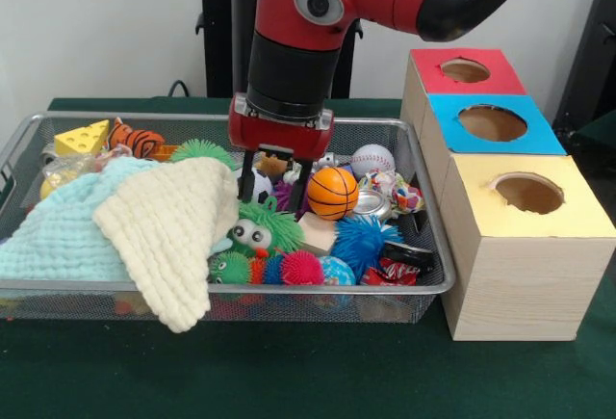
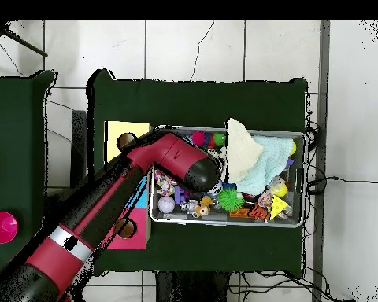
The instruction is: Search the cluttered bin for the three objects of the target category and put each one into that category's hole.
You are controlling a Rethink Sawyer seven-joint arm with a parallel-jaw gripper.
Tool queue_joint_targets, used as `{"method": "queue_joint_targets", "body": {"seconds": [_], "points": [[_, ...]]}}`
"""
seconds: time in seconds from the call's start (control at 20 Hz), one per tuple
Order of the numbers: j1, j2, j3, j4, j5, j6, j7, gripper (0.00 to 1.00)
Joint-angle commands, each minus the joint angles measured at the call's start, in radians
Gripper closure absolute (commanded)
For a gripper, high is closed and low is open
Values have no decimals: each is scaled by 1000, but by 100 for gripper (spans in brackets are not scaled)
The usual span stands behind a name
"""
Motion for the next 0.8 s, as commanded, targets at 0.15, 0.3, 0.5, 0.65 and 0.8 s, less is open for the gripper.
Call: {"method": "queue_joint_targets", "body": {"seconds": [0.15,0.3,0.5,0.65,0.8], "points": [[-21,22,93,-95,-76,-185,79,0],[-31,35,100,-119,-79,-167,112,0],[-46,53,101,-149,-82,-143,120,0],[-47,52,99,-153,-79,-131,128,0],[-48,56,95,-161,-78,-128,139,0]]}}
